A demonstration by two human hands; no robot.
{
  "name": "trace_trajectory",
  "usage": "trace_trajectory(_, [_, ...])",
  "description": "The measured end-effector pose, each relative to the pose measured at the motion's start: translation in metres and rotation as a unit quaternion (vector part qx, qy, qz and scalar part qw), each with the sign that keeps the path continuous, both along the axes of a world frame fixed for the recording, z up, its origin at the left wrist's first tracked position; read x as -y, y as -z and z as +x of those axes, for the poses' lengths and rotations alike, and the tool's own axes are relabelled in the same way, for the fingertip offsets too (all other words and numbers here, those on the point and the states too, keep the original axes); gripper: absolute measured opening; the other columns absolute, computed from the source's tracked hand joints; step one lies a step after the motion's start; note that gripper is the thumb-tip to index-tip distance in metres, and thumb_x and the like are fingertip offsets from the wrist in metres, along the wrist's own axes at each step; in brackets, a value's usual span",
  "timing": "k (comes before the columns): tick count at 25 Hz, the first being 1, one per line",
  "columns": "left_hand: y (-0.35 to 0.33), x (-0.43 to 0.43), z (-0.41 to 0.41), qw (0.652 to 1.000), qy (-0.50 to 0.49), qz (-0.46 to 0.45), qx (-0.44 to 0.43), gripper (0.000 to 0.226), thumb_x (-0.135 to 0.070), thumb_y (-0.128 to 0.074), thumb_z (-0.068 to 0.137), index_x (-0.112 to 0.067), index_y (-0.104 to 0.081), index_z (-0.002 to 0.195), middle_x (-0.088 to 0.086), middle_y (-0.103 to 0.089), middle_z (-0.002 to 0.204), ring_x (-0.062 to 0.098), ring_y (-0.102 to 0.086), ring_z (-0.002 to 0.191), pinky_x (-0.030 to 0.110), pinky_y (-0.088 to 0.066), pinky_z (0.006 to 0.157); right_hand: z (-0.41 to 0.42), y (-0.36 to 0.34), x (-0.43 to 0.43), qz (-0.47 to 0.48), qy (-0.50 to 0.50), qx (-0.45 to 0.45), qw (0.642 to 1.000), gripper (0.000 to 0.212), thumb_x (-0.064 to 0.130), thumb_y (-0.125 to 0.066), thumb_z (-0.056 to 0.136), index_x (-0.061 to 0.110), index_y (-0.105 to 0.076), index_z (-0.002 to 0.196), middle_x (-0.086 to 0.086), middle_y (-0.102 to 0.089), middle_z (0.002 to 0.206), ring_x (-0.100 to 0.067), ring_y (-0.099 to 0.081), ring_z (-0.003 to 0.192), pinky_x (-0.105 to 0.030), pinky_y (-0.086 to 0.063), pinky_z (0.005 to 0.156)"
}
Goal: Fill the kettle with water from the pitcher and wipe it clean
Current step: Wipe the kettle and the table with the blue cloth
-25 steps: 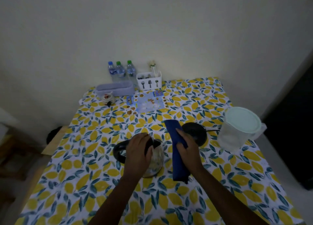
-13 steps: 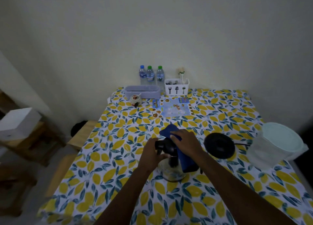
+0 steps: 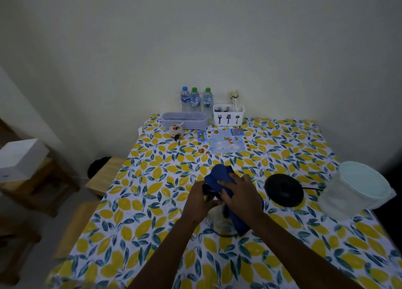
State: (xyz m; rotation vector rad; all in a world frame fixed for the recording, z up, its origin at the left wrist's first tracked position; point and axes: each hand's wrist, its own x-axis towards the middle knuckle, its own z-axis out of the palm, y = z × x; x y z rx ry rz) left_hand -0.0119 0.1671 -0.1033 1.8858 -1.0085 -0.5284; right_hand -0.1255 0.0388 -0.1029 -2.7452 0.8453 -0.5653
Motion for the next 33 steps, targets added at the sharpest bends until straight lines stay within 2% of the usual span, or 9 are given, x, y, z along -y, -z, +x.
trace_trajectory(3, [-0.002,0.001,-0.001,0.998,0.001,0.059,0.028,0.048,-0.023,-0.074,0.083,-0.009,-0.047,0.12,-0.003,-0.04,0.107,0.006,-0.045,0.092,0.01,-0.035,0.073,0.015,-0.012,0.026,0.127,0.033,-0.014,0.991,0.031,0.036,-0.049,0.085,0.024,-0.071,0.104,-0.006,-0.068,0.105,-0.036,-0.052,0.102,-0.044,-0.049,0.078])
trace_trajectory(6, [-0.009,0.011,-0.004,0.989,0.011,0.123,0.076,0.068,-0.047,-0.069,0.082,-0.004,-0.043,0.129,0.012,-0.047,0.118,0.027,-0.044,0.115,0.035,-0.039,0.093,0.026,-0.023,0.059,0.277,0.043,-0.084,0.956,0.03,0.035,-0.044,0.087,0.017,-0.054,0.065,-0.01,-0.046,0.061,-0.03,-0.049,0.066,-0.038,-0.036,0.063])
trace_trajectory(11, [-0.01,0.029,-0.002,0.973,0.074,0.121,0.181,0.073,-0.07,-0.05,0.076,-0.019,-0.051,0.129,0.006,-0.063,0.115,0.024,-0.058,0.106,0.045,-0.048,0.089,0.011,-0.02,0.08,0.376,0.043,-0.076,0.922,0.051,0.036,-0.042,0.089,-0.012,-0.061,0.087,-0.037,-0.055,0.088,-0.038,-0.056,0.073,-0.047,-0.038,0.063])
trace_trajectory(14, [-0.001,0.032,0.002,0.961,0.089,0.141,0.221,0.083,-0.075,-0.038,0.077,-0.02,-0.041,0.138,0.007,-0.058,0.128,0.027,-0.053,0.117,0.047,-0.044,0.097,-0.029,-0.009,0.062,0.352,0.056,0.012,0.934,0.034,0.037,-0.044,0.089,0.012,-0.064,0.075,-0.009,-0.06,0.079,-0.022,-0.054,0.071,-0.036,-0.037,0.063])
trace_trajectory(18, [0.002,0.034,0.005,0.962,0.102,0.124,0.22,0.092,-0.081,-0.035,0.074,-0.018,-0.04,0.141,0.01,-0.057,0.133,0.03,-0.052,0.121,0.046,-0.044,0.1,-0.037,0.008,0.057,0.439,0.085,0.072,0.892,0.034,0.022,-0.047,0.095,0.009,-0.059,0.125,-0.002,-0.056,0.119,-0.024,-0.055,0.112,-0.035,-0.042,0.09])
trace_trajectory(23, [0.01,0.036,0.01,0.97,0.112,0.106,0.187,0.089,-0.078,-0.043,0.077,-0.017,-0.04,0.142,0.008,-0.056,0.135,0.025,-0.053,0.122,0.046,-0.047,0.098,-0.001,0.012,0.093,0.599,0.101,-0.013,0.794,0.023,0.03,-0.047,0.093,0.012,-0.059,0.084,-0.013,-0.059,0.082,-0.024,-0.053,0.07,-0.033,-0.039,0.061])
trace_trajectory(27, [0.012,0.036,0.012,0.971,0.112,0.106,0.181,0.086,-0.078,-0.045,0.077,-0.021,-0.039,0.142,0.005,-0.057,0.133,0.021,-0.054,0.119,0.046,-0.048,0.094,-0.005,0.041,0.104,0.648,0.076,-0.006,0.758,0.024,0.027,-0.049,0.095,0.009,-0.064,0.095,-0.015,-0.061,0.103,-0.027,-0.058,0.087,-0.041,-0.046,0.082])
trace_trajectory(30, [0.011,0.035,0.012,0.973,0.107,0.1,0.179,0.087,-0.076,-0.046,0.076,-0.019,-0.039,0.142,0.008,-0.056,0.133,0.024,-0.054,0.119,0.047,-0.048,0.095,-0.024,0.076,0.067,0.685,0.126,0.163,0.699,0.028,0.03,-0.046,0.096,0.011,-0.063,0.106,-0.012,-0.067,0.107,-0.02,-0.063,0.085,-0.033,-0.051,0.073])
trace_trajectory(33, [0.013,0.035,0.013,0.973,0.104,0.094,0.181,0.085,-0.07,-0.052,0.076,-0.017,-0.04,0.141,0.009,-0.057,0.133,0.025,-0.054,0.119,0.048,-0.047,0.096,-0.033,0.132,0.018,0.671,0.224,0.307,0.637,0.055,0.057,-0.05,0.087,0.019,-0.054,0.127,0.006,-0.064,0.124,-0.01,-0.063,0.097,-0.049,-0.047,0.095])
